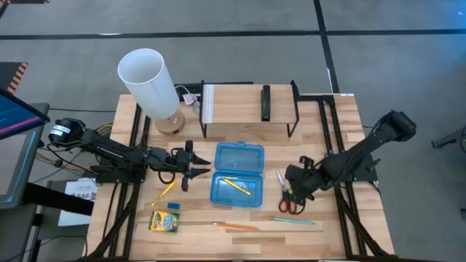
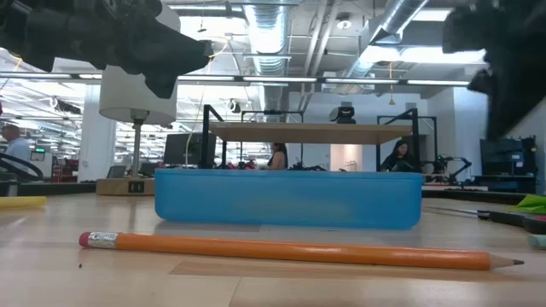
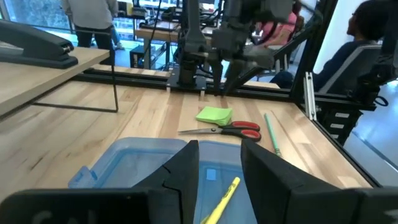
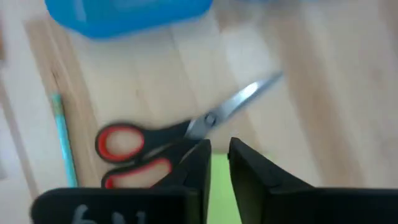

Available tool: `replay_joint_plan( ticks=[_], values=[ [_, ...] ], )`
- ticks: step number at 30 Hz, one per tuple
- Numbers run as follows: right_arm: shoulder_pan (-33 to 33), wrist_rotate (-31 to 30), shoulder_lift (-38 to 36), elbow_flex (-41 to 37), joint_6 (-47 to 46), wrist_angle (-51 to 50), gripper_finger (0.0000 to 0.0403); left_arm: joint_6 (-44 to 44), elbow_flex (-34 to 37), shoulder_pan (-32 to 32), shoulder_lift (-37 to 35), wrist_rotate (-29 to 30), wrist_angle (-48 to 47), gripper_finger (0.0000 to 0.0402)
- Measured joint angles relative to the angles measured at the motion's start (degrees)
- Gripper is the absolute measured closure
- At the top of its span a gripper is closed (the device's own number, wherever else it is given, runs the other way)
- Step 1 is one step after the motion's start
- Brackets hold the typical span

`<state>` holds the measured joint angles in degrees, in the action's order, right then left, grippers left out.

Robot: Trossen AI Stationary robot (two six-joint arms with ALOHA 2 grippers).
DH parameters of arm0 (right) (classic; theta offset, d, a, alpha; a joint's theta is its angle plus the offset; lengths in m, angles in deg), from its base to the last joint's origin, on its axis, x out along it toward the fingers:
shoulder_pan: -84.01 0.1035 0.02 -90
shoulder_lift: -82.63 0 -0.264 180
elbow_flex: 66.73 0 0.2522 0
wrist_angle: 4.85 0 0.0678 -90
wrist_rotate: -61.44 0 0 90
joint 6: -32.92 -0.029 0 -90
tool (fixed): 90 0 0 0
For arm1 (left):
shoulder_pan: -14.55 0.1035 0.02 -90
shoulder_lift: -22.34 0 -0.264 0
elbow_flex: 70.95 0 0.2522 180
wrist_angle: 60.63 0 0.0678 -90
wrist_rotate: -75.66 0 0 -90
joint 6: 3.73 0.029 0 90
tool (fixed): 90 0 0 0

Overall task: Pack school essentials
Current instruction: Put the green sticky note into the blue supply box

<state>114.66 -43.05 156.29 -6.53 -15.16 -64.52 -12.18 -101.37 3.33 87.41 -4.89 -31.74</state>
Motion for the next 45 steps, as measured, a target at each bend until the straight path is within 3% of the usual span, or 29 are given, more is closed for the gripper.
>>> replay_joint_plan(
  ticks=[13,26,33,45],
  values=[
    [7.71,4.14,9.79,0.59,-10.04,-1.28,0.019,0.0,0.0,-0.05,0.01,-0.2,-0.11,0.0294],
    [9.27,4.06,19.91,0.84,-13.27,-7.19,0.0186,-0.53,0.0,-0.05,0.01,-0.22,-1.84,0.0294],
    [9.49,3.51,20.93,0.88,-12.16,-7.78,0.0223,-0.85,0.0,-0.07,0.01,-0.22,-2.45,0.0294],
    [9.44,3.66,20.4,0.4,-11.32,-9.1,0.0388,-1.07,0.0,-0.07,0.01,-0.24,-3.13,0.0294]
  ],
)
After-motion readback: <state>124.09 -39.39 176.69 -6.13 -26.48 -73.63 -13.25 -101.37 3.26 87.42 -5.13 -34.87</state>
